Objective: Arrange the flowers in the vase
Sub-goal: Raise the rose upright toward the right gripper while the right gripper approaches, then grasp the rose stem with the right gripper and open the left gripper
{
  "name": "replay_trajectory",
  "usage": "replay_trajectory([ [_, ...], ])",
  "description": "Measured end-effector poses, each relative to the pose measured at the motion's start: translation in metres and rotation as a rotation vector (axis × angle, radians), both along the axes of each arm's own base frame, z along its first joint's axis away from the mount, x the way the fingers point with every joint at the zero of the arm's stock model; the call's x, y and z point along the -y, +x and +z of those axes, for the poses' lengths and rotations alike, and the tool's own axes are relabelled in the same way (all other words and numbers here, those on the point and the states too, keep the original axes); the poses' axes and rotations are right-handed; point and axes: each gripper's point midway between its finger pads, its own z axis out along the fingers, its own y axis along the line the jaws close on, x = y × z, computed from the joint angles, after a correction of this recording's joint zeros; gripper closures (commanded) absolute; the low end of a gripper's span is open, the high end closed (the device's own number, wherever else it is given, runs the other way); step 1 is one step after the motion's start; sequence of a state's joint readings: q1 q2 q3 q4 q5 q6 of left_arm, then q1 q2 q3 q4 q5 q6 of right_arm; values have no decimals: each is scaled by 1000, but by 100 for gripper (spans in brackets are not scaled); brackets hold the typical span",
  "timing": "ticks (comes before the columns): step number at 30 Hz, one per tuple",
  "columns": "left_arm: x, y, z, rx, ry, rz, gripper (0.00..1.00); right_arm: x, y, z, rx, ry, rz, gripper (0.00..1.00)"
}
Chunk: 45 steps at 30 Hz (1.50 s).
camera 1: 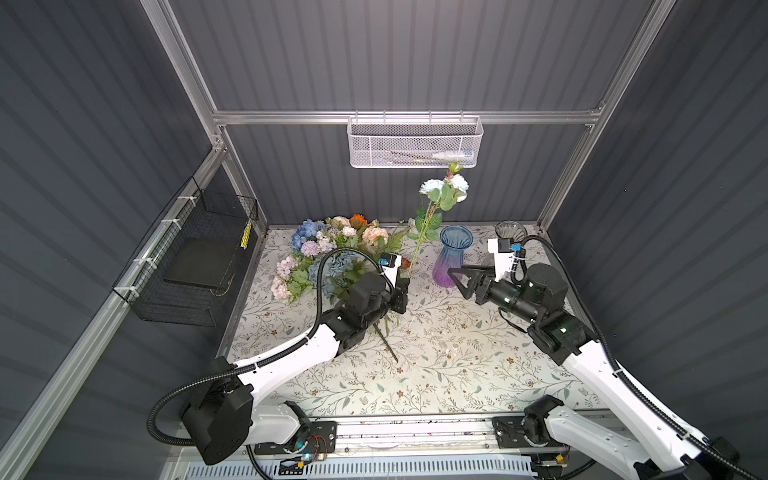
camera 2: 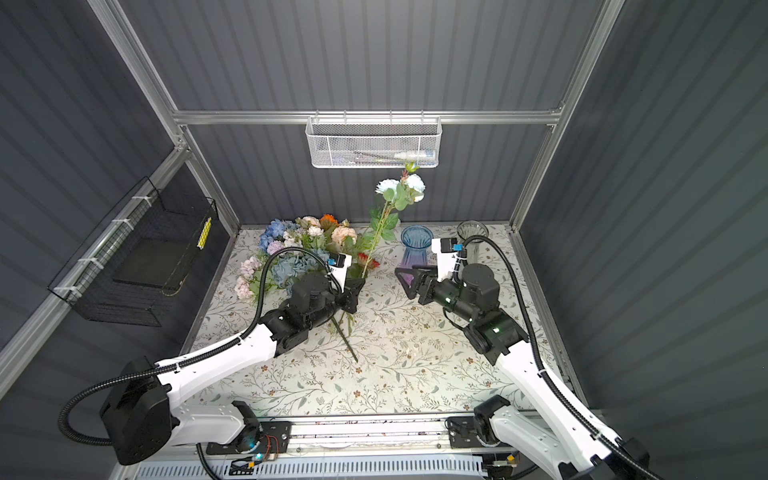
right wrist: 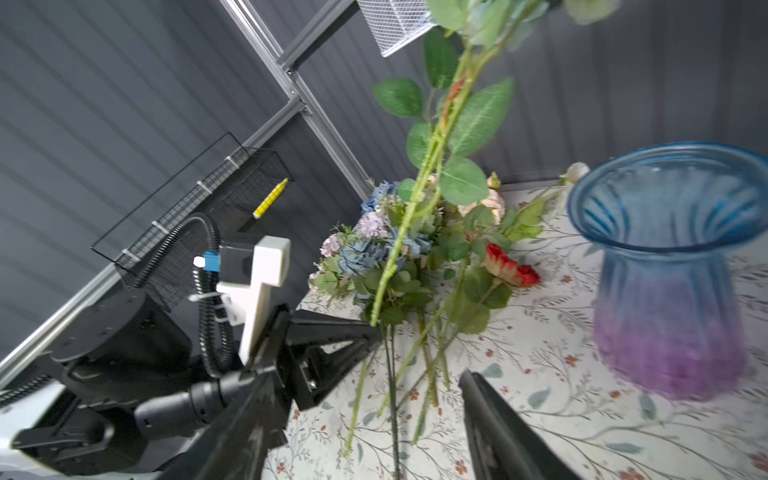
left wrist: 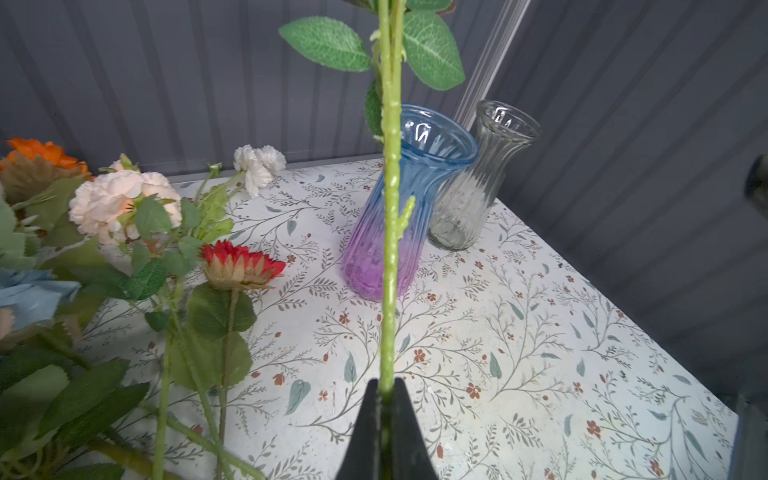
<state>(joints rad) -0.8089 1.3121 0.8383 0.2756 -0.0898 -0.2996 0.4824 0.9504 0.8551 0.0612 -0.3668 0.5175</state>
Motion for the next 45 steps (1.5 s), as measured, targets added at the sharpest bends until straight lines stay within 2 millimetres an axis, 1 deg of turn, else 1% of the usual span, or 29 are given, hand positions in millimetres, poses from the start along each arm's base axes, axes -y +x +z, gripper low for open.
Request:
replay_trajectory([
  [3,5,-8,7,22,-48,-54,100,-19,1,-1,-2,10,54,41],
  [5,9,-14,16,46,-85,-90,100,-31,4,-6,-24,10,83,42],
  [10,11,-25,44,110,-168,-144,100,-45,10,-15,-56,27,117,52],
  [13,14,-29,52,133,-198,-176,100,-51,12,-14,-57,49,133,59],
  [15,16,-32,54,137,-209,-195,100,-54,14,-15,-64,58,142,64],
  [17,17,-35,53,134,-215,-213,100,-57,16,-16,-67,68,148,66],
  [20,19,-38,52,132,-218,-232,100,-60,19,-15,-66,82,150,72],
  [23,20,-40,51,128,-221,-244,100,-62,22,-15,-63,86,154,83],
  [26,19,-40,50,126,-221,-247,100,-66,22,-12,-56,93,166,91],
  [27,20,-40,50,125,-221,-248,100,-67,22,-11,-54,95,169,92],
  [30,19,-40,50,124,-222,-246,100,-68,23,-11,-55,101,173,93],
  [32,19,-40,50,124,-223,-246,100,-68,23,-10,-53,102,175,100],
  [35,19,-40,49,123,-222,-246,100,-68,23,-10,-53,101,175,100],
  [36,19,-40,49,123,-222,-246,92,-68,23,-10,-54,101,175,100],
  [37,19,-39,49,124,-221,-246,77,-68,23,-11,-54,100,175,100],
  [38,20,-40,49,123,-222,-249,52,-68,23,-11,-54,99,174,100],
  [39,20,-41,50,125,-225,-253,32,-68,23,-11,-54,97,173,100],
  [40,20,-41,51,127,-227,-253,15,-68,23,-12,-56,94,171,100],
  [41,20,-40,51,127,-228,-252,2,-67,23,-13,-55,91,169,100],
  [42,20,-40,51,126,-228,-252,0,-67,24,-14,-55,87,164,100],
  [45,19,-38,50,117,-229,-235,0,-63,27,-20,-57,58,138,100],
])
